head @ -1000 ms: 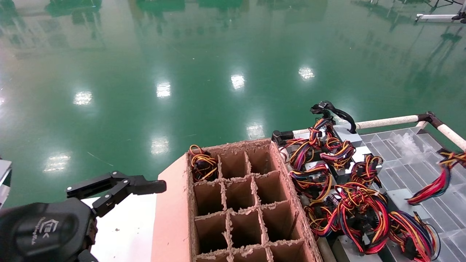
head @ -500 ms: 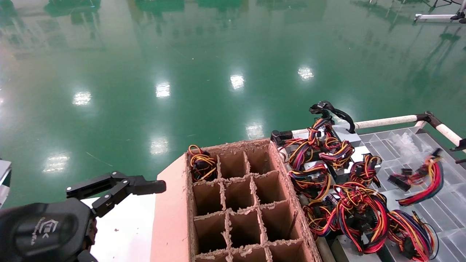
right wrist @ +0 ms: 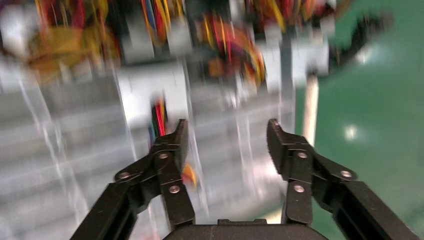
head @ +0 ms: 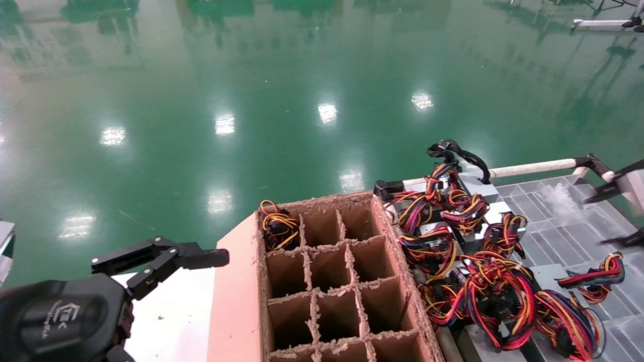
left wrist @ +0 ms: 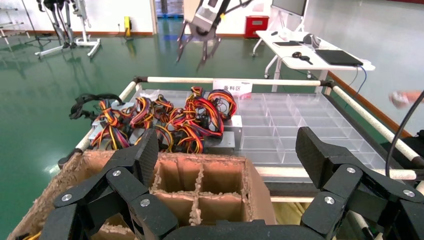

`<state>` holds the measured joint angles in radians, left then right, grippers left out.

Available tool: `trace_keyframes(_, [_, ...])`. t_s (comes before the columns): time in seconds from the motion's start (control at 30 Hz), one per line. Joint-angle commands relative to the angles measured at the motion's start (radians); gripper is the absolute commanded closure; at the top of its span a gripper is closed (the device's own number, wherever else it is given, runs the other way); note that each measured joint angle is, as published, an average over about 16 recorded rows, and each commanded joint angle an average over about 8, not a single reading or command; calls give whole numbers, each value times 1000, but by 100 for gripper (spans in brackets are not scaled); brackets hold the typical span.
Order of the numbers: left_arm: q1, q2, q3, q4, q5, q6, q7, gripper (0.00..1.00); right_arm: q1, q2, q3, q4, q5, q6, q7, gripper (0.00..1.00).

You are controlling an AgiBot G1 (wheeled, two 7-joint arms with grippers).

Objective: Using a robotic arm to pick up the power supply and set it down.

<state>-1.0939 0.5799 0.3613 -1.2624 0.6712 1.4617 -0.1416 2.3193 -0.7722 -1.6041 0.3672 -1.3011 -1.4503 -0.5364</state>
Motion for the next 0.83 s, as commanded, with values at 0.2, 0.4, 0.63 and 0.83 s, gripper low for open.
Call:
trace_keyframes(0.2, [0,0,0,0,0,0,0,0,-148,19,157,109,68,-5,86,0])
trace_keyframes(0.4, [0,0,0,0,0,0,0,0,-285,37,303,209,130,-10,166,0])
trace_keyframes(0.63, [0,0,0,0,0,0,0,0,-444,57,472,327,203,-16,258,0])
trace_keyframes(0.83, [0,0,0,0,0,0,0,0,-548,71,583,404,251,-20,319,0])
